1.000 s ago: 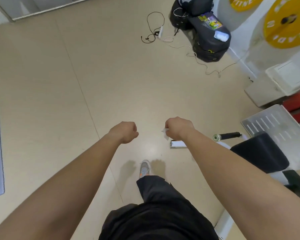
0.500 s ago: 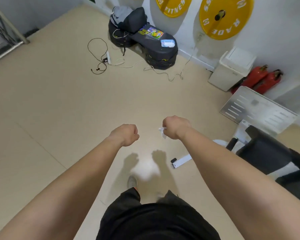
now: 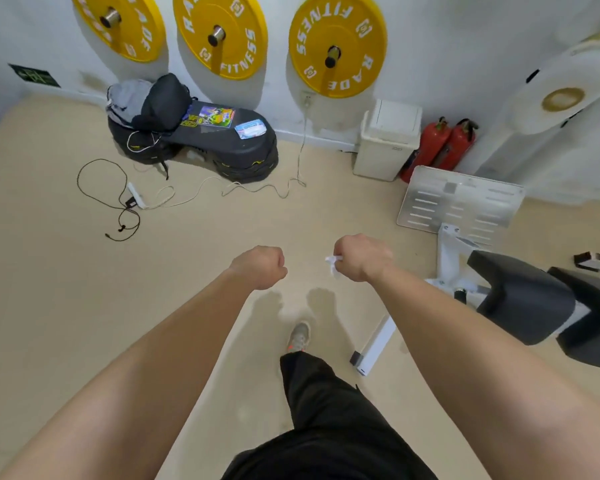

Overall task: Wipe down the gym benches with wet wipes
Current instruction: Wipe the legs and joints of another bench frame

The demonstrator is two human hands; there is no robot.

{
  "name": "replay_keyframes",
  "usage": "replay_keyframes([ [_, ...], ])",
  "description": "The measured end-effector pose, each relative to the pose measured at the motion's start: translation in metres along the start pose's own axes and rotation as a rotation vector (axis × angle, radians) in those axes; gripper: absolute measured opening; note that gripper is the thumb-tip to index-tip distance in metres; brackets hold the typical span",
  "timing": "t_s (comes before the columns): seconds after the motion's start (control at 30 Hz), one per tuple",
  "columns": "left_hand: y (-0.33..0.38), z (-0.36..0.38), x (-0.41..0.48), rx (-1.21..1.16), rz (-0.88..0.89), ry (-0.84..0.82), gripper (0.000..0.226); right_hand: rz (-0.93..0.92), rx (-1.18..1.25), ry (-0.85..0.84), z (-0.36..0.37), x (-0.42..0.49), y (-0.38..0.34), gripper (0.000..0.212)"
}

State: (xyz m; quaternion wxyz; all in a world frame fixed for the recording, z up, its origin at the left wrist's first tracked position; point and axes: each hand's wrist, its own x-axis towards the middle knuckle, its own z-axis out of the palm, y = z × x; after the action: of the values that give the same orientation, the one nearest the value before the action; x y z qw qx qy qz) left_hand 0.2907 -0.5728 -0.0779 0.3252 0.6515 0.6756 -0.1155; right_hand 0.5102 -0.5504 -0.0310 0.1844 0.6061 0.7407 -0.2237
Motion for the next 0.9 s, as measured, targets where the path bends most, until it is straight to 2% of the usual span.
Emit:
replay_keyframes([
  [0.1,0.012,-0.033,0.052,0.016,0.051,0.002,0.013,0.05,0.03,0.011,-0.023,0.044,0.021,0.025],
  [0.33,0.054,-0.125,0.158,0.1,0.147,-0.021,0.026,0.145,0.071,0.011,-0.103,0.134,0.062,0.026],
  [0.6,0.098,-0.209,0.286,0.217,0.269,-0.05,0.027,0.223,0.121,0.034,-0.173,0.239,0.104,0.022],
  [0.9,0.164,-0.288,0.449,0.282,0.375,-0.143,0.03,0.36,0.195,0.043,-0.259,0.364,0.177,0.027],
])
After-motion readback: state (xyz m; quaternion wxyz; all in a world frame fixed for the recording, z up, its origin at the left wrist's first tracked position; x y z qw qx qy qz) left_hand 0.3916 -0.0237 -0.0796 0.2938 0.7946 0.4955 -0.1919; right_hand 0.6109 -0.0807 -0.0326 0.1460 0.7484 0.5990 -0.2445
